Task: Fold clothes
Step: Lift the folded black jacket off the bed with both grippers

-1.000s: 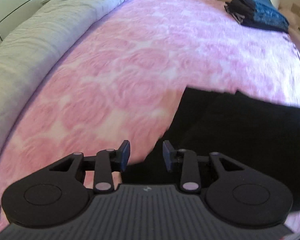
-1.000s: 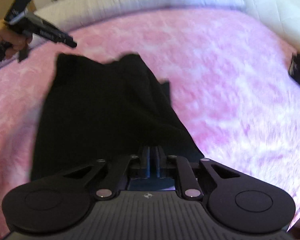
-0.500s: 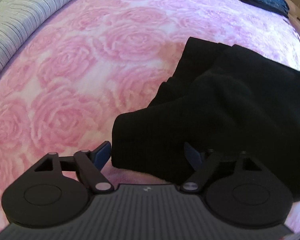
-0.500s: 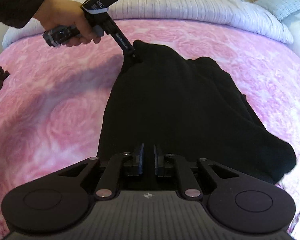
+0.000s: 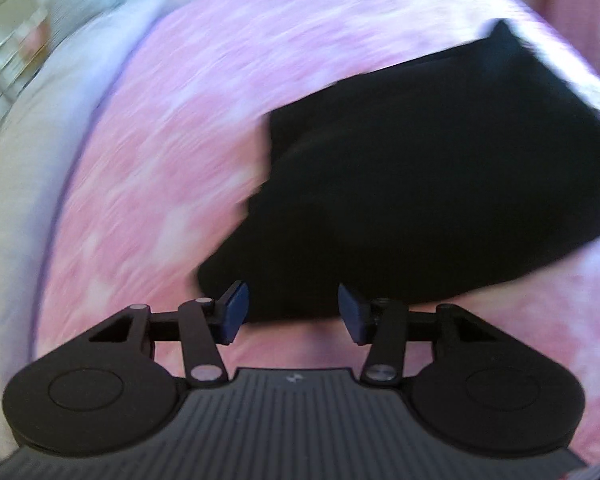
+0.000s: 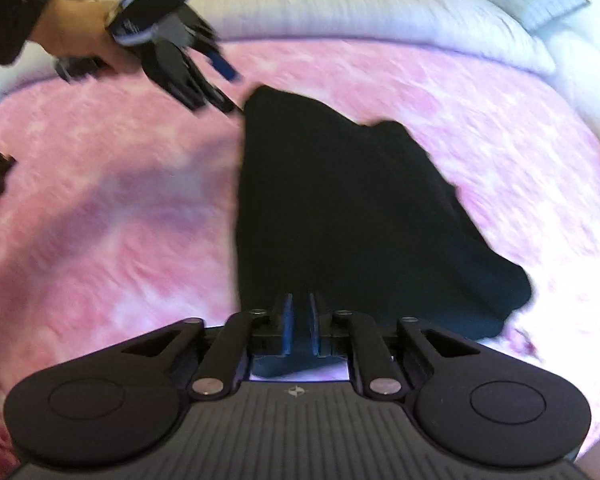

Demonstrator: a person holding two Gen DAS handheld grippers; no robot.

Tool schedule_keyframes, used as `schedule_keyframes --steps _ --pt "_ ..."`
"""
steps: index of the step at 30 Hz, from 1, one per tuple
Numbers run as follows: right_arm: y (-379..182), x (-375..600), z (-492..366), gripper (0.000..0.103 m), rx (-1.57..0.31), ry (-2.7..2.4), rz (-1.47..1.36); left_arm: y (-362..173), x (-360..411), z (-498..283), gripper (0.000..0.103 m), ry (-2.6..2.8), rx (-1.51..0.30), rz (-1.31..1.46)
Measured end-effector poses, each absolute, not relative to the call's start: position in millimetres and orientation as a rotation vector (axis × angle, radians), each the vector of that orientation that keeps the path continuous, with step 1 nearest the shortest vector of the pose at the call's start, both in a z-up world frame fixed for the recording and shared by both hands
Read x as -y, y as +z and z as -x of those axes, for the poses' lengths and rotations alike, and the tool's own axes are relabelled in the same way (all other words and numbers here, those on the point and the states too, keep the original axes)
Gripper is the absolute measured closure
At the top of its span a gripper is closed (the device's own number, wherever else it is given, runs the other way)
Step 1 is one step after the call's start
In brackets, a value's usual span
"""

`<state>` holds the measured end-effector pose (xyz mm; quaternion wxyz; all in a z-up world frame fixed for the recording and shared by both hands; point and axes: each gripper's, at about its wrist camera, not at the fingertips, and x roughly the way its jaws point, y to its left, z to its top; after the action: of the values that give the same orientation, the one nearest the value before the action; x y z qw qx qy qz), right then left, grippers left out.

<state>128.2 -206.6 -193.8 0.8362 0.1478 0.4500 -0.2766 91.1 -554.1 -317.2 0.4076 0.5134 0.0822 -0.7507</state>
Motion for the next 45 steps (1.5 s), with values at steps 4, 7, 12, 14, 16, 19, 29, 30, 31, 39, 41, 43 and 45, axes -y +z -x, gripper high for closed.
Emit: schedule_keyframes --steps 4,7,12,14,16,19,29,30,31,39,41,43,45 --pt "-232.0 208.1 -135.0 0.09 -0.974 -0.649 -0.418 -347.8 552.4 -60.2 0.055 -1.918 -0.206 -1.345" --pt "-238.8 198.1 -128.5 0.09 -0.979 -0.669 -0.369 -361.6 557.2 -60.8 0.049 -1.887 -0.273 -1.313" --pt "-240.2 199.9 -109.6 0.071 -0.973 -0.762 -0.568 -352.0 546.5 -70.9 0.05 -1.867 -0.261 -1.307" --pt "-236.4 199.6 -110.1 0.059 -0.996 -0.797 -0.598 -344.6 531.1 -78.9 0.052 -1.868 -0.187 -1.314" --pt "-221.4 190.7 -120.2 0.061 -1.025 -0.786 -0.52 -340.3 514.8 -86.8 0.047 -1.869 -0.095 -1.33" --pt "-209.8 162.7 -143.4 0.042 -1.057 -0.729 -0.257 -341.7 493.6 -94.0 0.039 -1.878 0.05 -1.373" --pt "-300.2 156.5 -214.2 0.026 -1.242 -0.764 0.28 -375.6 469.9 -72.3 0.013 -1.95 0.512 -1.454" --pt "-297.4 162.1 -211.1 0.044 -1.223 -0.762 0.276 -381.1 468.8 -67.9 0.013 -1.96 0.565 -1.477" --pt "-288.9 169.5 -205.3 0.047 -1.208 -0.759 0.251 -386.6 469.3 -63.2 0.013 -1.968 0.618 -1.497" --pt "-205.7 216.5 -145.5 0.066 -1.134 -0.727 0.197 -404.8 534.0 -31.1 0.029 -1.914 0.829 -1.507" --pt "-208.0 217.3 -135.2 0.066 -1.159 -0.714 0.211 -398.2 549.6 -26.6 0.048 -1.982 0.73 -1.547" --pt "-210.3 218.0 -124.9 0.064 -1.184 -0.702 0.226 -395.6 548.8 -26.1 0.062 -1.995 0.709 -1.558" --pt "-220.5 211.8 -124.7 0.057 -1.209 -0.713 0.245 -393.1 548.0 -25.7 0.066 -2.008 0.687 -1.57"
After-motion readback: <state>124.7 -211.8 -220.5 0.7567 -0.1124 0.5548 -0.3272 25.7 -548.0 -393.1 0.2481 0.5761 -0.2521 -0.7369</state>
